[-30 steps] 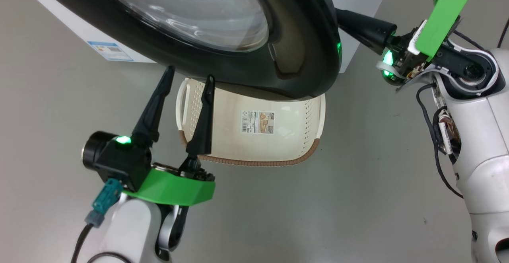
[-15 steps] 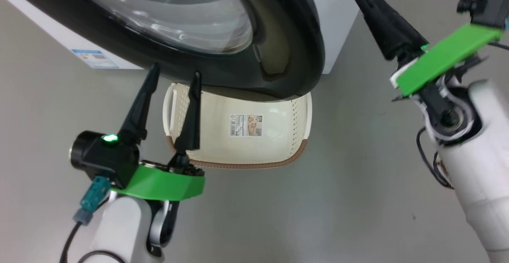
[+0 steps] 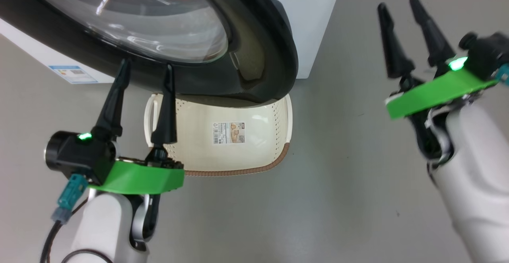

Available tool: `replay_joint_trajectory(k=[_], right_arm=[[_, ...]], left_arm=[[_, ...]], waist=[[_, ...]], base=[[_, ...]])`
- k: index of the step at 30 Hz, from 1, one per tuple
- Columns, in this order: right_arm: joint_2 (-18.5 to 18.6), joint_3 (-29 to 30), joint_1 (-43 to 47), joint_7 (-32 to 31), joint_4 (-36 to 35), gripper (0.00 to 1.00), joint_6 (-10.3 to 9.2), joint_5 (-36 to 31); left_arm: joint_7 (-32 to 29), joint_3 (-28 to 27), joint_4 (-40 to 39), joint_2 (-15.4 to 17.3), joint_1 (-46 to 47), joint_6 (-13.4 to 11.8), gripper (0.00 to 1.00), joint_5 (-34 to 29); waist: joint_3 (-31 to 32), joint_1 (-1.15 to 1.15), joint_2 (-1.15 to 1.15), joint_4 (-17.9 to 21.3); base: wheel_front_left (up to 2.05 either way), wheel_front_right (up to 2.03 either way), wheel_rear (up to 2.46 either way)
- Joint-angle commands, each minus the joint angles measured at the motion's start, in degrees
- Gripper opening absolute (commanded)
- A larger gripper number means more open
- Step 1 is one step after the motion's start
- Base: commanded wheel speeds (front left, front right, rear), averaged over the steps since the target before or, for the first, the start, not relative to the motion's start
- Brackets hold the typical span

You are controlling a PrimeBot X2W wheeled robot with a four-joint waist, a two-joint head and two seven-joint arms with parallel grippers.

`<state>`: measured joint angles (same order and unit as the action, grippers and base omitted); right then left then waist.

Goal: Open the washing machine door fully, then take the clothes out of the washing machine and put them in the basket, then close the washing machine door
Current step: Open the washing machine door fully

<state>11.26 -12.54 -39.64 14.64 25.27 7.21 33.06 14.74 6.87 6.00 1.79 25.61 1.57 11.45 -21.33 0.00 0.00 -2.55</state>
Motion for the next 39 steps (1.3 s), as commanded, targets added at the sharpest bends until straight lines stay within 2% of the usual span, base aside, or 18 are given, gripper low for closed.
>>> replay_joint_trajectory(k=[1,6,14,22,39], right_arm=[[-1.4,-0.2,2.7,0.3,-1.9,1.0,0.28,-1.8],[-3.7,3.7,7.1,0.3,-7.4,1.0,0.28,-9.5],[-6.0,6.6,15.1,0.4,-15.4,1.0,0.28,-15.7],[-7.6,8.6,20.0,0.4,-17.1,1.0,0.28,-15.6],[-8.2,9.1,20.2,0.4,-17.4,1.0,0.28,-16.5]], left_arm=[[0.3,-2.1,-1.3,1.1,-0.6,0.2,1.0,-0.6],[0.3,-2.7,-1.4,1.1,-0.8,0.4,1.0,-0.8],[0.3,-1.6,-1.0,1.1,-1.4,1.0,1.0,-0.8],[0.3,-1.2,-0.6,1.1,-1.6,1.4,1.0,-1.0],[0.3,-1.3,-0.9,1.1,-2.0,1.2,1.0,-1.1]], waist=[[0.1,0.0,0.0,0.2],[0.5,0.0,0.0,0.5],[1.3,0.0,0.0,0.1],[1.7,0.0,0.0,0.1],[2.0,0.0,0.0,-0.3]], base=[[0.0,0.0,0.0],[0.0,0.0,0.0],[0.0,0.0,0.0],[0.0,0.0,0.0],[0.0,0.0,0.0]])
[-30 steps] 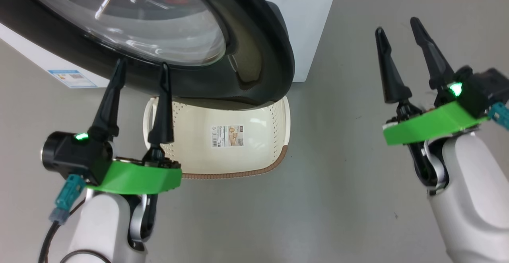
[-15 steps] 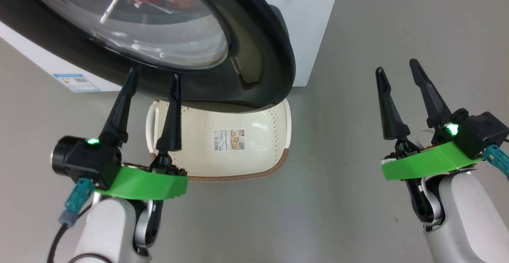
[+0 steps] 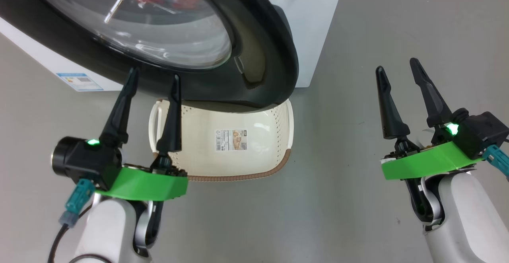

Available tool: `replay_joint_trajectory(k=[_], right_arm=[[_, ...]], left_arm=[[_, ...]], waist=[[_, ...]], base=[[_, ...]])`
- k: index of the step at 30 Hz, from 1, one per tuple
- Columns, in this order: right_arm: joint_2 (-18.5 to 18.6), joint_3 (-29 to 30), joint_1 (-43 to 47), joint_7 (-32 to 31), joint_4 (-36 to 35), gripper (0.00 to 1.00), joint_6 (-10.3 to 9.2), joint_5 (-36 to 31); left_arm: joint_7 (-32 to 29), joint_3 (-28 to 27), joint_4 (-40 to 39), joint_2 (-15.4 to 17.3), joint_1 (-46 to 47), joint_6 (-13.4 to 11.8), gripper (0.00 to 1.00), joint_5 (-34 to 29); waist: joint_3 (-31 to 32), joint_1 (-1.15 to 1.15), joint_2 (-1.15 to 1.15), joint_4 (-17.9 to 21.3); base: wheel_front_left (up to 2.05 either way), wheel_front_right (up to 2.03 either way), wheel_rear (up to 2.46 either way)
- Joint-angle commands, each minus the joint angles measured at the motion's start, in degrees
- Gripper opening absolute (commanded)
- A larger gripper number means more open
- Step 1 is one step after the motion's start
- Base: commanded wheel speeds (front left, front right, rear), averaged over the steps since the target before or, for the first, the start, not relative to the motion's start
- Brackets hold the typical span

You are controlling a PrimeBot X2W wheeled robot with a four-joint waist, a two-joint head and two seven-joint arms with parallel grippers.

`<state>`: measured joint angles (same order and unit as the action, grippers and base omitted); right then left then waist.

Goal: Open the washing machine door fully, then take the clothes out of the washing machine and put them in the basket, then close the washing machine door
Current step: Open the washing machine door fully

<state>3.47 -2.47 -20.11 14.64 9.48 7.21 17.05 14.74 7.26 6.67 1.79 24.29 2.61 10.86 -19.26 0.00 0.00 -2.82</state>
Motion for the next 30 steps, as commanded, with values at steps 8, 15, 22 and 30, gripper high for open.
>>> replay_joint_trajectory(k=[8,15,22,30], right_arm=[[-0.5,-1.3,0.3,0.4,-1.2,0.01,0.28,0.6],[-0.6,-4.0,-3.9,0.4,2.3,0.0,0.28,15.5],[1.4,-9.2,-13.8,-10.3,5.8,0.0,0.28,45.4],[3.3,-6.3,-22.0,-30.4,9.8,0.0,0.28,69.0]], left_arm=[[0.3,-1.7,-1.6,1.1,-0.8,-0.1,1.0,-0.2],[0.3,-1.3,-2.0,1.1,-0.5,-0.3,1.0,-0.1],[0.3,0.0,-2.0,1.1,-0.4,-0.8,1.0,1.0],[0.3,1.4,-1.8,1.1,-0.7,-1.3,1.0,1.5]], waist=[[-0.2,0.0,0.0,-0.4],[-0.6,0.0,0.0,-1.0],[-1.1,0.0,0.0,-2.8],[-1.5,0.0,0.0,-4.7]], base=[[0.0,0.0,0.0],[0.0,0.0,0.0],[0.0,0.0,0.0],[0.0,0.0,0.0]])
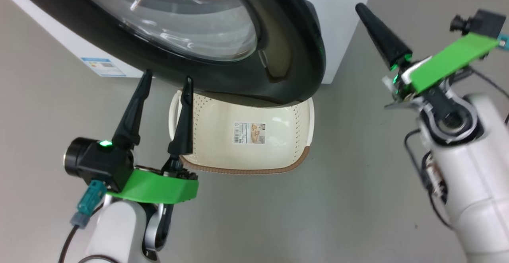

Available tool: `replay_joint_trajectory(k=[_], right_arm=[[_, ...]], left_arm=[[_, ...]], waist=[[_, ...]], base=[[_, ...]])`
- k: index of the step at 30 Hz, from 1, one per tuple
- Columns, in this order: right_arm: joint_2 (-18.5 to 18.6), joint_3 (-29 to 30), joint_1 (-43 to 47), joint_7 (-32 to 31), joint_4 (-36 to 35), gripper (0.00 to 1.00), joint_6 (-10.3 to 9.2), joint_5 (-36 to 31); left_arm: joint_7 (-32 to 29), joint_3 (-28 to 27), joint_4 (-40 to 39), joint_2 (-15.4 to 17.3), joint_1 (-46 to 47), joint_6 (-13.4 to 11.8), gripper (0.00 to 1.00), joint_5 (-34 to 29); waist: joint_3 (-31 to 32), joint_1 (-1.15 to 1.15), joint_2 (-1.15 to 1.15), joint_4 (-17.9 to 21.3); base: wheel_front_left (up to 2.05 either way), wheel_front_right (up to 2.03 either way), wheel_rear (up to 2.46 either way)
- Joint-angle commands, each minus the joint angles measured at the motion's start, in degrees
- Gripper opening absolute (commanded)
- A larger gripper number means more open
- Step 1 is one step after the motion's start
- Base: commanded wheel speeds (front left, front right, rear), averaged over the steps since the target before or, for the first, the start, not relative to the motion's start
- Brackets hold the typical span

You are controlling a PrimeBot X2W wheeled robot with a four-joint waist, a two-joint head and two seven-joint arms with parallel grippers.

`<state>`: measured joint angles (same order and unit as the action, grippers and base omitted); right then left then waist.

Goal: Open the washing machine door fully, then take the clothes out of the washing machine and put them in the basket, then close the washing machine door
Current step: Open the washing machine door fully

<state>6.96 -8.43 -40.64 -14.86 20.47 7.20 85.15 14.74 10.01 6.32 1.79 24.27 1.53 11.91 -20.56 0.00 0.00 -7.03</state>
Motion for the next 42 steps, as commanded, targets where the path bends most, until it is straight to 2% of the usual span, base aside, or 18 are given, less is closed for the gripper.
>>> replay_joint_trajectory(k=[1,6,11,20,42], right_arm=[[-0.1,-0.2,-2.3,-3.1,-0.3,0.0,0.29,2.7],[1.2,-1.4,-6.1,-13.1,2.9,0.0,0.29,7.7],[2.0,-3.6,-8.3,-18.5,4.0,0.0,0.29,8.5],[2.0,-6.3,-8.4,-21.4,2.0,0.0,0.29,7.4],[1.9,-10.8,1.3,-23.3,-4.6,0.0,0.29,5.1]], left_arm=[[0.3,-1.3,-1.5,1.1,-0.7,-0.3,1.0,0.5],[0.3,-0.8,-1.2,1.1,-0.8,-0.4,1.0,0.6],[0.3,-0.4,-0.9,1.1,-0.6,-0.6,1.0,0.8],[0.3,-0.7,-1.1,1.1,-0.2,-1.2,1.0,1.1],[0.3,-1.9,0.1,1.1,-3.3,-2.9,1.0,3.4]], waist=[[-0.3,0.0,0.0,-0.6],[-0.6,0.0,0.0,-1.4],[-1.0,0.0,0.0,-1.7],[-0.9,0.0,0.0,-2.4],[5.0,0.0,0.0,-6.4]], base=[[0.0,0.0,0.0],[0.0,0.0,0.0],[0.0,0.0,0.0],[0.0,0.0,0.0],[0.0,0.0,0.0]])
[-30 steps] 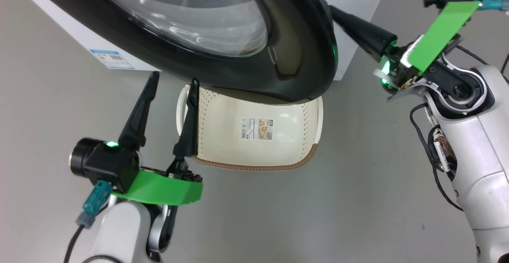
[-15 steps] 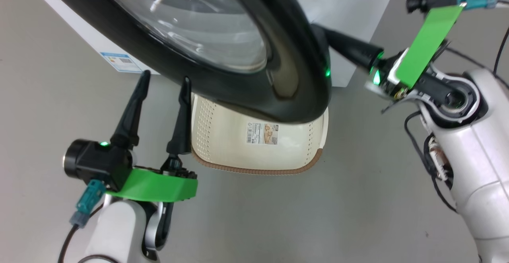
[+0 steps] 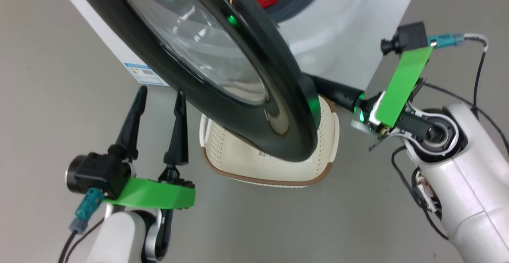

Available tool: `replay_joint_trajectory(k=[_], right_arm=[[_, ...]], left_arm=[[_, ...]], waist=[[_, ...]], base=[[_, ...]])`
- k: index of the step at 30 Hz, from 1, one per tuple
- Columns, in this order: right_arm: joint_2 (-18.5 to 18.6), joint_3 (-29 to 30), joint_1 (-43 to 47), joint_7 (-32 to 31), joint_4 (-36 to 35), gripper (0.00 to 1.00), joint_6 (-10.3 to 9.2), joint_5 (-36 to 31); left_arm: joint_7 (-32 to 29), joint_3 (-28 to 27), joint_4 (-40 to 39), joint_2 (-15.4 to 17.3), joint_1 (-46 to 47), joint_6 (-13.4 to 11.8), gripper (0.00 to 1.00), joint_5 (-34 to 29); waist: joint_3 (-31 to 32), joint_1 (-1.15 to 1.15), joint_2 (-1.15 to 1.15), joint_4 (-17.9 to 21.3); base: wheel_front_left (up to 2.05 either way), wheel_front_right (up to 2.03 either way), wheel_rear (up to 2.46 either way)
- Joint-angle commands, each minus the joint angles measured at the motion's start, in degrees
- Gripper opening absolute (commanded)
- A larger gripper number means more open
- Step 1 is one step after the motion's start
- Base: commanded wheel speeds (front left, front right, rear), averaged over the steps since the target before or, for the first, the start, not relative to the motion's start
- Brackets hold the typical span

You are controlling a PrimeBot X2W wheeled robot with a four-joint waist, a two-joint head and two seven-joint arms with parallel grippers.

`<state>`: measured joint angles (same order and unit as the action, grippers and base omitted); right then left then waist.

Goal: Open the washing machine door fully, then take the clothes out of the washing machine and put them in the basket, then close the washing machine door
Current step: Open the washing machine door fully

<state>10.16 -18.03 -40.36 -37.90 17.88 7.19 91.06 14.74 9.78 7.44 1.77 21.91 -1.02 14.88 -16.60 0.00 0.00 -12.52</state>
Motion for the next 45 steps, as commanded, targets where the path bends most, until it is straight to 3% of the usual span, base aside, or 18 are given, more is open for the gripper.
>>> replay_joint_trajectory(k=[1,23,45], right_arm=[[-1.4,-1.5,1.4,-0.4,-2.0,0.0,0.3,-0.8],[-2.8,-5.0,7.9,-1.8,-2.8,0.0,0.3,-1.2],[-4.2,-7.5,9.3,-3.0,-3.0,0.0,0.3,-1.6]], left_arm=[[0.3,-1.6,-0.9,1.1,-1.2,-0.3,1.0,0.6],[0.3,-1.3,2.0,1.1,-5.3,-0.7,1.0,1.4],[0.3,0.2,3.6,1.1,-6.4,-1.5,1.0,2.8]], waist=[[1.5,0.0,0.0,-1.2],[8.5,0.0,0.0,-9.3],[9.7,0.0,0.0,-18.6]], base=[[0.0,0.0,0.0],[0.0,0.0,0.0],[0.0,0.0,0.0]])
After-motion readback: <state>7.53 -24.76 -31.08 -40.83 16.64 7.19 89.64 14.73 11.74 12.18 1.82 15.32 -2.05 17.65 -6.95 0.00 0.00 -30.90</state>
